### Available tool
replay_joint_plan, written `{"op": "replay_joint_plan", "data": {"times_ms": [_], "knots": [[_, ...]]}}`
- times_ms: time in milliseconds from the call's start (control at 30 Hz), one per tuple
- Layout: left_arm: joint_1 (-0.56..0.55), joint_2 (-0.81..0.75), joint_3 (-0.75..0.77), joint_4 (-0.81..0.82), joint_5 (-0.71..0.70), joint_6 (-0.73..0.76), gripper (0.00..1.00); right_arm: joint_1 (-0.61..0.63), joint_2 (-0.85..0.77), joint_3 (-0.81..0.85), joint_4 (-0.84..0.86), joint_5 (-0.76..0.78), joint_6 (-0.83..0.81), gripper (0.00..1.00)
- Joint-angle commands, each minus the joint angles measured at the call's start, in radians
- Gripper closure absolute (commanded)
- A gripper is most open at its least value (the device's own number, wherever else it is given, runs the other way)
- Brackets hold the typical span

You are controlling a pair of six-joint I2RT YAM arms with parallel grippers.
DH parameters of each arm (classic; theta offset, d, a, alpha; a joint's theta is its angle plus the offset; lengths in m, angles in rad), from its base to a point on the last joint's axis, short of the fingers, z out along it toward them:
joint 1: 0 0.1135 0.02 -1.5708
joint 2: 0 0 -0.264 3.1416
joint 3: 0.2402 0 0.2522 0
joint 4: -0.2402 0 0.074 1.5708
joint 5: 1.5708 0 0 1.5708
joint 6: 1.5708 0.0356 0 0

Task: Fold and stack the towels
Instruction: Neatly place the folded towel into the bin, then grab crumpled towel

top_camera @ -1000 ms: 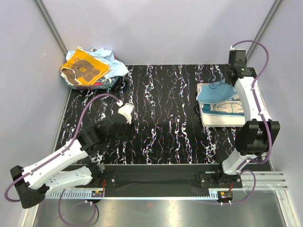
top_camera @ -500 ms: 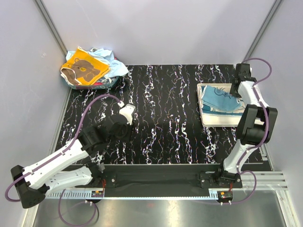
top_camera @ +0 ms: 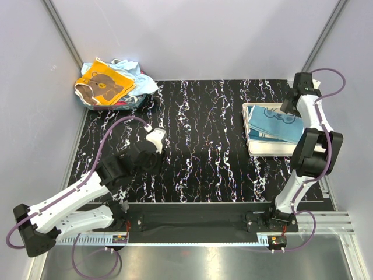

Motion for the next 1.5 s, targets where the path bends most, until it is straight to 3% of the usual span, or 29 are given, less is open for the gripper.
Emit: {"op": "replay_joint_plan", "data": {"times_ms": [0, 67, 100, 167, 300, 400, 500, 600, 633, 733, 933, 1100, 1467], "knots": [[0.009, -0.01, 0.019, 0.043, -0.051, -0.004, 0.57, -0.004, -0.123, 0.033, -0.049, 0.024, 0.078, 0.06], [0.012, 0.014, 0.034, 0.055, -0.06, -0.013, 0.56, 0.0, -0.163, 0.021, -0.054, -0.014, 0.122, 0.0], [0.014, 0.027, 0.058, 0.061, -0.074, -0.024, 0.55, 0.011, -0.217, -0.028, -0.011, -0.107, 0.122, 0.0], [0.018, 0.08, 0.092, 0.077, -0.088, -0.035, 0.54, 0.057, -0.279, -0.1, 0.047, -0.12, 0.153, 0.0], [0.037, 0.203, 0.207, 0.095, -0.161, -0.092, 0.52, 0.29, -0.419, -0.303, 0.213, -0.112, 0.205, 0.0], [0.119, 0.324, 0.331, 0.126, -0.169, -0.148, 0.51, 0.393, -0.475, -0.431, 0.338, -0.179, 0.285, 0.0], [0.253, 0.427, 0.442, 0.182, -0.224, -0.179, 0.5, 0.411, -0.508, -0.548, 0.472, -0.273, 0.362, 0.0], [0.38, 0.566, 0.545, 0.254, -0.345, -0.149, 0.48, 0.433, -0.491, -0.567, 0.482, -0.302, 0.354, 0.0], [0.469, 0.661, 0.587, 0.254, -0.352, -0.149, 0.47, 0.433, -0.487, -0.565, 0.479, -0.319, 0.349, 0.0], [0.648, 0.834, 0.73, 0.273, -0.312, -0.17, 0.47, 0.439, -0.499, -0.591, 0.5, -0.37, 0.343, 0.0], [0.842, 1.157, 0.983, 0.354, -0.295, -0.164, 0.44, 0.459, -0.525, -0.656, 0.56, -0.438, 0.351, 0.0], [0.926, 1.329, 1.048, 0.487, -0.287, -0.207, 0.44, 0.503, -0.5, -0.662, 0.58, -0.458, 0.339, 0.0], [0.992, 1.418, 1.083, 0.547, -0.272, -0.283, 0.43, 0.54, -0.422, -0.63, 0.589, -0.451, 0.325, 0.0]]}}
